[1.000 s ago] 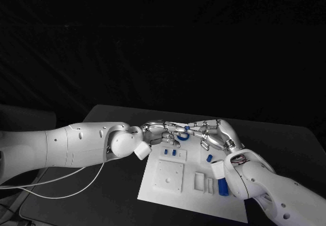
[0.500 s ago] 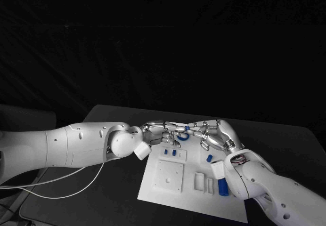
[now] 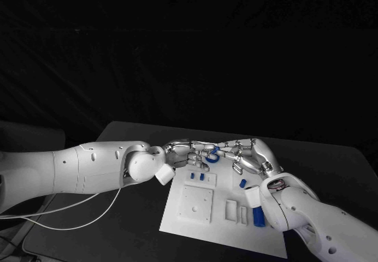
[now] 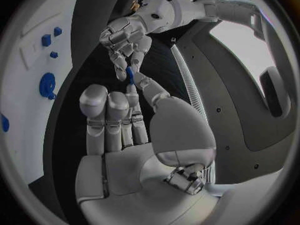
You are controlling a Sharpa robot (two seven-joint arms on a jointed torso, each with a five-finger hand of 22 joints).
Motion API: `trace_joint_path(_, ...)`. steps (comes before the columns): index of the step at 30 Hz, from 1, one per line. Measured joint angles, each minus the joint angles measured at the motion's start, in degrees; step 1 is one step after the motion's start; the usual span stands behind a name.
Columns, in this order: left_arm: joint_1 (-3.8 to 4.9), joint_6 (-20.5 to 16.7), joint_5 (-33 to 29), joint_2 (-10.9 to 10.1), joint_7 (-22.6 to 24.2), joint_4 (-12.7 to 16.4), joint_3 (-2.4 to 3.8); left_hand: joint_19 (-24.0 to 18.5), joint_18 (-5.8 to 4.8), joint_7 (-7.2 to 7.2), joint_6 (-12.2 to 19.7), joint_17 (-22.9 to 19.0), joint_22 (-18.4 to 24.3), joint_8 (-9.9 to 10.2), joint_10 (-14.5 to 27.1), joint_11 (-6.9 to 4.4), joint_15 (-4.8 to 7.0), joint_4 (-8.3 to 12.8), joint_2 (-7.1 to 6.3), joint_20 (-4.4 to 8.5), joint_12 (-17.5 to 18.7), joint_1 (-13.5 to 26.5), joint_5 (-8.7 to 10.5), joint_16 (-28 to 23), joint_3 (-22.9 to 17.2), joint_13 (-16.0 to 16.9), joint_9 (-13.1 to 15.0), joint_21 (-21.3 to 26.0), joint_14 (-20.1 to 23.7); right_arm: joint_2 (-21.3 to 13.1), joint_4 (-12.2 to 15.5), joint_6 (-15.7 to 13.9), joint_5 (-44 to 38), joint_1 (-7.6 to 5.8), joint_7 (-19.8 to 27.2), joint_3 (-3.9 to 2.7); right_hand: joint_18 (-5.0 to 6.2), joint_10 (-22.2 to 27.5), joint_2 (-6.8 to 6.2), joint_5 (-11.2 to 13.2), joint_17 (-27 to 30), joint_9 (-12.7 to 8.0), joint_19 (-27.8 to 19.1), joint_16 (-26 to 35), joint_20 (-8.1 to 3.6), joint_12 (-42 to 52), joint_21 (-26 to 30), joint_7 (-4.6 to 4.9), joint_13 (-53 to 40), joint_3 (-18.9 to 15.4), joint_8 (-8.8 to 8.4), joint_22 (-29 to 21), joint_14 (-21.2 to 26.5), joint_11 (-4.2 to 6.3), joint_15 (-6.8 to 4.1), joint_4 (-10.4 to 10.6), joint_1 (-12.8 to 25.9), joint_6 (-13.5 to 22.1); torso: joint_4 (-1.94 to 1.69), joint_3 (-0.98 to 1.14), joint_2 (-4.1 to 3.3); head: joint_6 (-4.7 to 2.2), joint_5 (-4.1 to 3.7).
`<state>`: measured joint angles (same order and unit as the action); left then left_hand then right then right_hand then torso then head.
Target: Assemble the parts on the task board
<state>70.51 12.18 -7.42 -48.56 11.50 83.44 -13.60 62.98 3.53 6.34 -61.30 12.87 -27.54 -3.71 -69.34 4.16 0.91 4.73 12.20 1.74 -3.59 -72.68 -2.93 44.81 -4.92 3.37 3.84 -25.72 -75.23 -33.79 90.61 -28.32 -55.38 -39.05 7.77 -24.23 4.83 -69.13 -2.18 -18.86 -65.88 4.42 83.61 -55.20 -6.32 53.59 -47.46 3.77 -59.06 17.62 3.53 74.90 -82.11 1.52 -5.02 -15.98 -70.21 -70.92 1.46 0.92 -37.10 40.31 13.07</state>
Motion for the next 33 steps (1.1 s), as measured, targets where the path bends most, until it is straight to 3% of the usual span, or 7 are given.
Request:
trace_joint_path(11,0.0,0.1,0.1,0.0,0.0,0.0,0.0,0.2,0.0,0.0,0.0,0.0,-0.3,0.0,0.0,0.0,0.0,1.8,-1.11,0.21,0.0,-2.2,0.0,0.0,-1.3,0.0,0.0,0.0,0.0,0.0,-0.1,0.1,0.0,0.0,0.0,0.0,0.0,0.0,0.0,0.0,0.0,0.0,0.0,0.0,0.0,0.0,0.0,0.0,0.0,0.0,0.0,0.0,0.0,0.0,0.0,0.0,0.0,0.0,0.0,-0.01,0.0,0.04,-0.02)
trace_joint_path(21,0.0,0.2,0.1,0.0,0.0,0.0,0.0,0.2,0.0,0.0,0.0,0.0,-0.5,0.0,0.2,0.15,-0.02,2.1,-3.25,0.21,0.0,-1.4,0.0,0.0,-0.4,0.0,0.0,0.0,0.0,0.0,-0.1,0.2,0.0,0.0,-0.1,0.0,0.0,0.0,0.0,0.0,0.0,0.0,0.0,0.0,0.0,0.0,0.0,0.0,0.0,0.0,0.0,0.0,0.0,0.0,0.0,0.0,0.0,0.0,0.0,-0.01,0.0,0.05,-0.04)
trace_joint_path(33,0.0,0.5,0.0,0.0,0.0,0.0,0.0,0.2,0.0,0.41,0.4,-0.1,-0.5,0.0,0.6,0.23,-0.21,2.1,-3.5,0.21,0.0,-1.2,0.0,0.0,0.4,0.0,0.0,0.0,0.2,-0.1,-0.3,0.1,-0.5,0.0,-0.2,0.0,0.0,0.0,0.22,0.0,0.1,0.0,0.0,0.0,0.0,0.0,0.0,0.0,-0.1,0.0,0.0,0.0,0.0,0.0,0.0,0.0,-0.2,0.0,0.01,-0.01,0.0,0.09,-0.04)
